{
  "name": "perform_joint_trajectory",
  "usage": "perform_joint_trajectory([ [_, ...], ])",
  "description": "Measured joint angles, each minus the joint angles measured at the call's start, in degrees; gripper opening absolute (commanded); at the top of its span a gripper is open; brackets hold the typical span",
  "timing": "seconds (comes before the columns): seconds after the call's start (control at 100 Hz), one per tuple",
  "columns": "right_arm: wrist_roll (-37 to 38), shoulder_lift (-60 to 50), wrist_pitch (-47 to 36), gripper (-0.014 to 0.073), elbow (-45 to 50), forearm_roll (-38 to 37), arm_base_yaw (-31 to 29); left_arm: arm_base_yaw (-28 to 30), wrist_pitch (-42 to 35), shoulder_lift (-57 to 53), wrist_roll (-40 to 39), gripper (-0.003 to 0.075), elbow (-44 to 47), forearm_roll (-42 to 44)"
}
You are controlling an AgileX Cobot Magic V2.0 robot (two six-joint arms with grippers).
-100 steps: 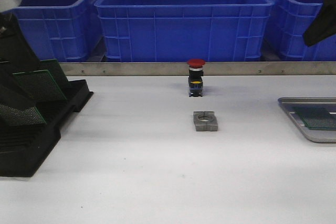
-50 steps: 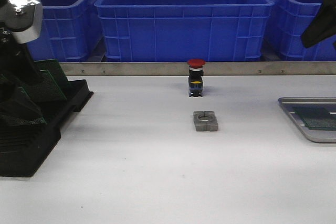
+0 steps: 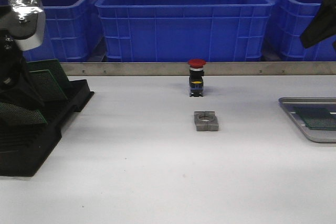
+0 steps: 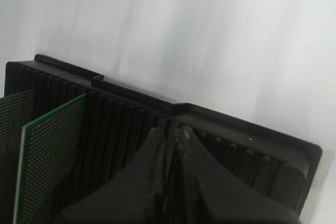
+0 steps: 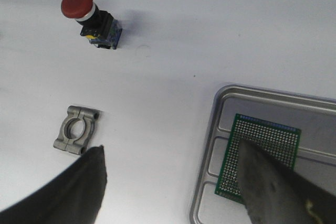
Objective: Place circuit board on tray
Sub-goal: 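Grasp and lift a second green board from the rack with the left gripper, then grasp the second board with the right gripper, releasing the left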
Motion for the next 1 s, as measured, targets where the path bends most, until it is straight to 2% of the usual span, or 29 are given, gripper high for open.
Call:
perform_joint_trajectory([
  [0.25, 0.00, 0.00, 0.06, 0.0535, 0.00, -0.10, 0.00, 0.00, 1.02, -1.87, 0.00, -0.0020, 0.11, 0.05],
  [0.54, -4.65, -0.57, 6.04, 0.0535, 0.00, -0.10, 0.11, -0.23, 3.97, -12.84, 0.00, -0.0020, 0.11, -2.36],
  [0.77, -17.80, -3.96, 11.69, 0.0471, 0.00, 0.75, 4.13, -3.43, 8.66, -15.84, 0.00, -0.0020, 0.11, -12.82],
  [1.0, -26.52, -5.27, 14.03, 0.0471, 0.00, 1.76, 13.64, -6.97, 12.10, -15.84, 0.00, -0.0020, 0.11, -22.61],
])
